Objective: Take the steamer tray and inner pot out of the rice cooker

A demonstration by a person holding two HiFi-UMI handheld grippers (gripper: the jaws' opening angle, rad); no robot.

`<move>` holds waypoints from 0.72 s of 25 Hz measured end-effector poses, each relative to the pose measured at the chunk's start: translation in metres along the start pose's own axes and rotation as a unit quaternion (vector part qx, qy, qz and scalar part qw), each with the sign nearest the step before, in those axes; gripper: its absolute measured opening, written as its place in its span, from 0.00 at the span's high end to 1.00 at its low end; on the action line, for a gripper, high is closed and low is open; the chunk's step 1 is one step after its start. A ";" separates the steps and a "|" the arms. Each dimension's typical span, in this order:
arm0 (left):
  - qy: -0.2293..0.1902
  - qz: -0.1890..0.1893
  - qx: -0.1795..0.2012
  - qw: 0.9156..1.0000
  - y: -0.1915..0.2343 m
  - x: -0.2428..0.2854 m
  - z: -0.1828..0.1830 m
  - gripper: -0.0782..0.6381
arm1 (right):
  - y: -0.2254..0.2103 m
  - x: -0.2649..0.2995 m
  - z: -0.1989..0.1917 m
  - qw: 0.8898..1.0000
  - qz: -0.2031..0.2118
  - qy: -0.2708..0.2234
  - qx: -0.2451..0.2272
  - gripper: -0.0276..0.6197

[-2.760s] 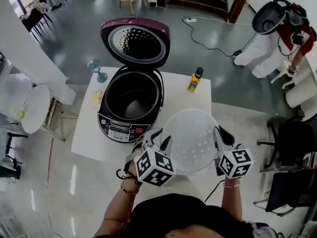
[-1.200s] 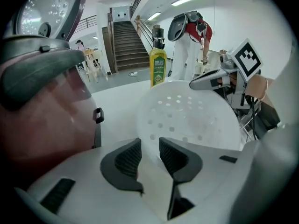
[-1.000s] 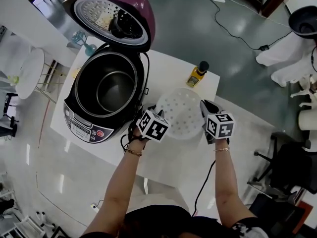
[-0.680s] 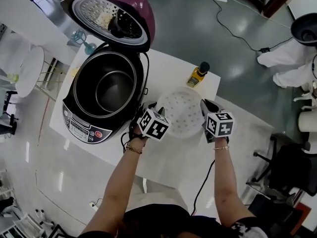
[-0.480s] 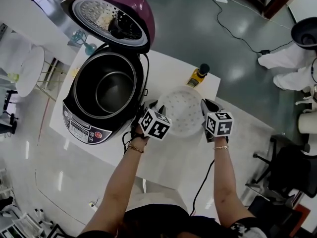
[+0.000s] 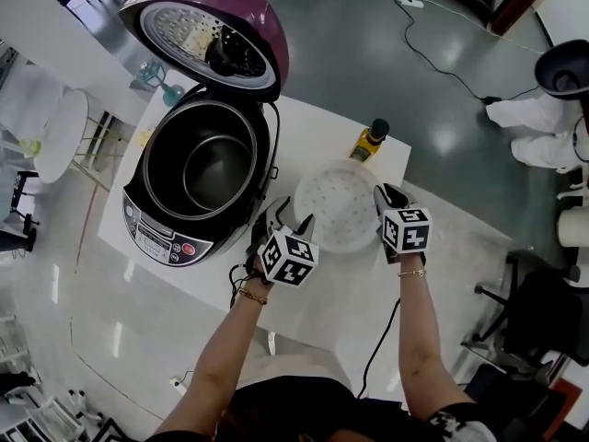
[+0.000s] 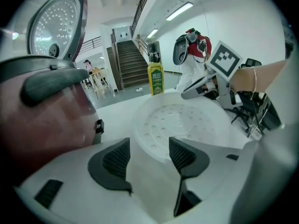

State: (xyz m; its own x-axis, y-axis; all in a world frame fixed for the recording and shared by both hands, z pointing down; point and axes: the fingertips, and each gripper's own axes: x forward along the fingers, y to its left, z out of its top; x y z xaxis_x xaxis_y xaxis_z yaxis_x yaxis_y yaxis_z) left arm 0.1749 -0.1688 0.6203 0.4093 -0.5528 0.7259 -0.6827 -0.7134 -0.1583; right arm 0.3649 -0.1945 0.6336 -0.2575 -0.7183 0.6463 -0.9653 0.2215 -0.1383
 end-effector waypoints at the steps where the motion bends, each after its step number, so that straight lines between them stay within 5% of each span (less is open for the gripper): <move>1: -0.012 -0.005 -0.008 1.000 -0.005 -0.009 0.001 0.54 | -0.001 -0.001 -0.002 1.000 -0.009 0.007 -0.009 0.84; 6: -0.095 -0.047 -0.048 0.993 -0.024 -0.064 0.021 0.54 | -0.004 -0.027 -0.011 0.997 -0.069 -0.009 0.034 0.78; 10: -0.200 -0.072 -0.055 0.976 -0.031 -0.122 0.054 0.54 | 0.007 -0.065 -0.011 0.992 -0.084 -0.042 0.081 0.78; 18: -0.331 -0.047 -0.003 0.943 0.016 -0.235 0.094 0.53 | 0.087 -0.107 0.026 0.994 -0.040 -0.076 0.071 0.73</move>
State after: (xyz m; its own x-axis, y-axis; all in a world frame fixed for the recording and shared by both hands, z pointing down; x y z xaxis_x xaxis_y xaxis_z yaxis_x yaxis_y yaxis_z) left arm 0.1246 -0.0911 0.3839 0.7541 -0.6369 0.1605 -0.6276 -0.7708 -0.1097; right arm 0.3073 -0.1156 0.5331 -0.1721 -0.8240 0.5398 -0.9768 0.0720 -0.2015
